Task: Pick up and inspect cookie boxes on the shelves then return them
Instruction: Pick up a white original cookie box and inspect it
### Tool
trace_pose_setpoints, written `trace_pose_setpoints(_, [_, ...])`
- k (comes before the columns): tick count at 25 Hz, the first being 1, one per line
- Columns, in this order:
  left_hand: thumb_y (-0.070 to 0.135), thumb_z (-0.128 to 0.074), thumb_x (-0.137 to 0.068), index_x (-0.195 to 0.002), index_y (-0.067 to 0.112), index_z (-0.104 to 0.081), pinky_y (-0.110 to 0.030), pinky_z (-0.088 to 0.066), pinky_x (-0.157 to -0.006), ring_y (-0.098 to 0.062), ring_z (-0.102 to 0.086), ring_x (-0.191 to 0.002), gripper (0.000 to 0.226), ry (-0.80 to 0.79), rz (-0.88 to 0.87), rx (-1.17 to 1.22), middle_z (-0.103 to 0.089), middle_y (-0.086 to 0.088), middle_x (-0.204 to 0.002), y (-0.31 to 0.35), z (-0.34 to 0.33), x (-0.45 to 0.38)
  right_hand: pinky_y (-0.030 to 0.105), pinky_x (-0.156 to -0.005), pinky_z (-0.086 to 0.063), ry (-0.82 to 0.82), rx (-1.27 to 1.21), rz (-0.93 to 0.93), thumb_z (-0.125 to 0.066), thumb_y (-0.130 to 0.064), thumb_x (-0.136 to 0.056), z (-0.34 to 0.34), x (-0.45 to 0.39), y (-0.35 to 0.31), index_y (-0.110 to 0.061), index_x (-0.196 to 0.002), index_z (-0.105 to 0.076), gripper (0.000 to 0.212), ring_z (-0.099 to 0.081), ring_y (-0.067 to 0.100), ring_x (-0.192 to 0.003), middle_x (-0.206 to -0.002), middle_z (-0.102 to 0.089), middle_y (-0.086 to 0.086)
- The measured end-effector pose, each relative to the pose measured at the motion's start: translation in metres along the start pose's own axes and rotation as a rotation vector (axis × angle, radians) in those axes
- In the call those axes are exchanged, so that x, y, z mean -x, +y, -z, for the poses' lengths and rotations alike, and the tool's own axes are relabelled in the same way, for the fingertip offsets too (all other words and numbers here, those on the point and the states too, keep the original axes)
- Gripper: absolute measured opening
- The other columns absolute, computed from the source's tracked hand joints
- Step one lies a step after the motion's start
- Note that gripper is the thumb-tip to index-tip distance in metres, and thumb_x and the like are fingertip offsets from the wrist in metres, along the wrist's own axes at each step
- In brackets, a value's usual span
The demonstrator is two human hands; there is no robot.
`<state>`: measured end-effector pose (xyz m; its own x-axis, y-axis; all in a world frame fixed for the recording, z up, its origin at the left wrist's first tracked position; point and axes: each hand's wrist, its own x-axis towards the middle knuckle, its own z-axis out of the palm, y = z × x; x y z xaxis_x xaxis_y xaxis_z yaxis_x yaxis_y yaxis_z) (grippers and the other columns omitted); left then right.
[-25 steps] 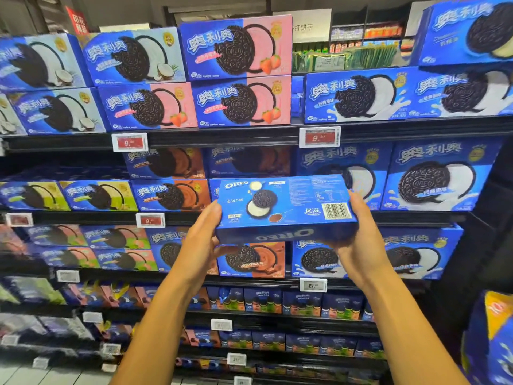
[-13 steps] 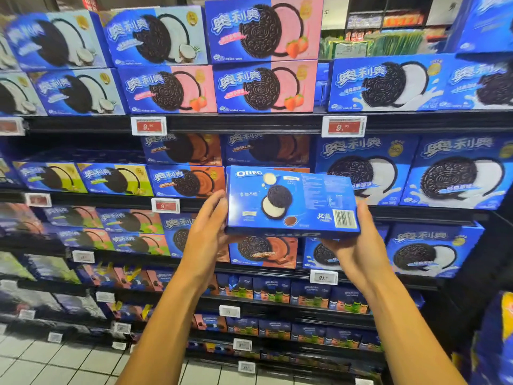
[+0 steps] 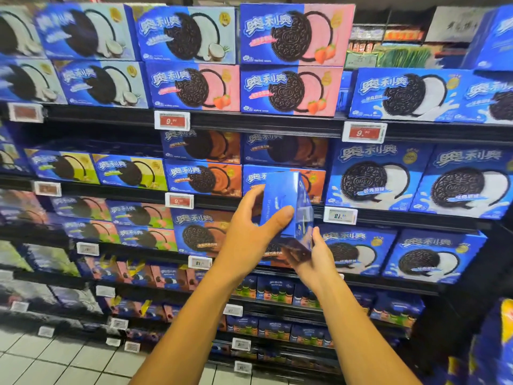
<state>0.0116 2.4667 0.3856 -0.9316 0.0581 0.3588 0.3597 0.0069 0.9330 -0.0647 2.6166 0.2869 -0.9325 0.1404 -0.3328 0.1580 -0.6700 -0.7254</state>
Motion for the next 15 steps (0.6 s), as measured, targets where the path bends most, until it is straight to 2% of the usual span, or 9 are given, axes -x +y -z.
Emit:
trace_pose_setpoints(2, [0.047,-0.075,-0.078,-0.131,0.031,-0.049,-0.045,-0.050,-0.100,-0.018,-0.061,-0.118,0.061,-0.010,-0.008,-0.007,-0.060,0.005,-0.132,-0.002,0.007,0.003,0.044,-0.075,-0.057,0.002,0.005,-0.004,-0.046,-0.049,-0.102,-0.004,0.001,0.009,-0.022,-0.106,-0.067,0.035,-0.071,0.024,-0.072,-0.079,-0.078,0.005])
trace_pose_setpoints(6, [0.048,-0.076,-0.079,-0.134,0.032,-0.049,-0.044,-0.050,-0.100,-0.015,-0.061,-0.119,0.063,-0.009,-0.019,-0.009,-0.060,0.005,-0.133,-0.006,0.025,0.012,0.033,-0.057,-0.057,-0.027,-0.022,0.007,-0.044,-0.049,-0.103,-0.013,0.004,0.023,-0.024,-0.102,-0.066,0.033,-0.075,0.017,-0.064,-0.073,-0.077,-0.005])
trace_pose_setpoints(11, [0.045,-0.071,-0.077,-0.132,0.029,-0.050,-0.038,-0.052,-0.098,-0.010,-0.062,-0.114,0.061,0.002,-0.023,0.004,-0.062,0.006,-0.127,-0.007,0.039,0.020,0.032,-0.053,-0.059,-0.053,-0.063,0.004,-0.045,-0.046,-0.103,-0.020,0.009,0.038,-0.024,-0.101,-0.068,0.032,-0.075,0.018,-0.064,-0.074,-0.077,-0.005])
trace_pose_setpoints(12, [0.044,-0.073,-0.078,-0.131,0.028,-0.051,-0.034,-0.054,-0.095,-0.008,-0.063,-0.111,0.059,-0.006,-0.022,0.012,-0.064,0.006,-0.125,-0.007,0.043,0.021,0.033,-0.055,-0.059,-0.053,-0.060,0.000,-0.046,-0.046,-0.103,-0.022,0.011,0.040,-0.022,-0.104,-0.068,0.033,-0.075,0.019,-0.065,-0.078,-0.077,-0.002])
trace_pose_setpoints(15, [0.035,-0.079,-0.078,-0.125,0.020,-0.058,-0.026,-0.057,-0.083,-0.011,-0.069,-0.101,0.053,0.024,0.034,0.116,-0.072,0.003,-0.114,-0.011,0.065,0.019,0.037,-0.064,-0.060,-0.059,-0.059,0.013,-0.050,-0.045,-0.102,-0.021,0.018,0.034,-0.015,-0.123,-0.065,0.040,-0.073,0.025,-0.088,-0.105,-0.076,0.009])
